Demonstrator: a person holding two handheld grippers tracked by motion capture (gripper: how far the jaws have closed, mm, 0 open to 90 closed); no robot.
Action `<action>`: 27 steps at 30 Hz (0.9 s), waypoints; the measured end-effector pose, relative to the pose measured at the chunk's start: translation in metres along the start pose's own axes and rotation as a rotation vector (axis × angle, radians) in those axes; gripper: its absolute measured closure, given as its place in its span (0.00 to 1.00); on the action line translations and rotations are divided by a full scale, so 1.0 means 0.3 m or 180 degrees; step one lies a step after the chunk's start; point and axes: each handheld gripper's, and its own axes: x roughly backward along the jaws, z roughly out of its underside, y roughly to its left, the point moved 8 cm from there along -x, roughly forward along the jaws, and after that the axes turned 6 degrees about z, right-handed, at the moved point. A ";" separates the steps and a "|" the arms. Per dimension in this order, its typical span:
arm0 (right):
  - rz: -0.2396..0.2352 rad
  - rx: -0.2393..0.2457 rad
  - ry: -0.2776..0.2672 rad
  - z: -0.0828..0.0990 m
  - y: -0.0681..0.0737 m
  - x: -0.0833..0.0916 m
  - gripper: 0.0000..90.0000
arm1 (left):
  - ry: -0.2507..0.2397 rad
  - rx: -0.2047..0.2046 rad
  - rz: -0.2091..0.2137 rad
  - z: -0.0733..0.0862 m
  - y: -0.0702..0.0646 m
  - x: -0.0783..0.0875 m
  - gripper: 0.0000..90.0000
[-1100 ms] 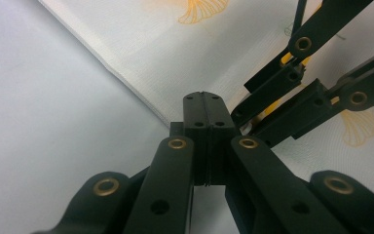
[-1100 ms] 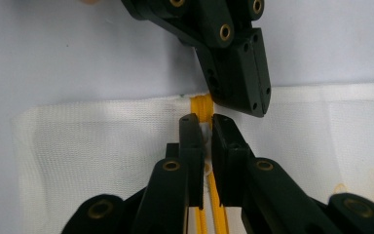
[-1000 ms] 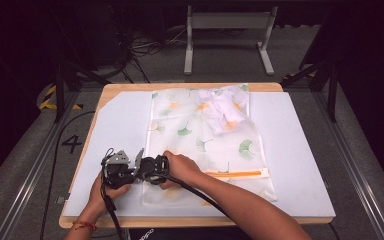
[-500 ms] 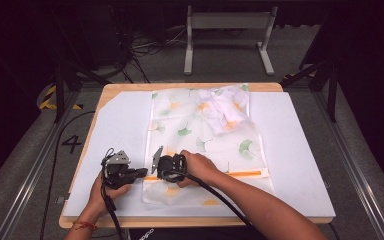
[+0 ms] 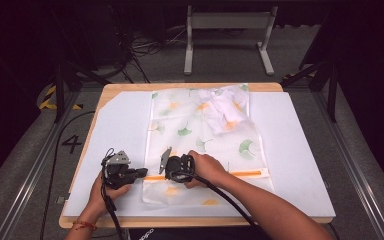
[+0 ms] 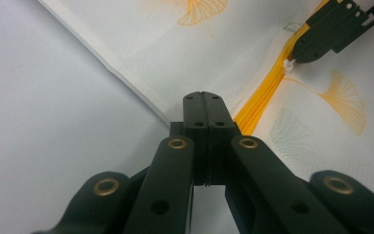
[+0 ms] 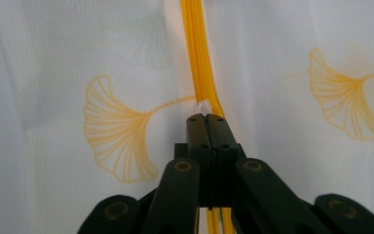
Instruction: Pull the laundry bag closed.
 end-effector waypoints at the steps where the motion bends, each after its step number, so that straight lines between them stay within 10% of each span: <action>1: -0.0002 -0.0003 -0.0003 0.011 0.000 0.004 1.00 | 0.0003 0.0009 0.0000 0.000 0.000 0.000 1.00; 11: 0.0097 -0.0172 0.0038 0.186 -0.030 0.073 1.00 | 0.0004 0.0025 0.0013 0.001 -0.001 0.000 1.00; 27: 0.0364 -0.0952 0.0143 0.714 -0.086 0.273 1.00 | 0.0006 -0.0018 -0.0025 0.000 -0.003 -0.001 1.00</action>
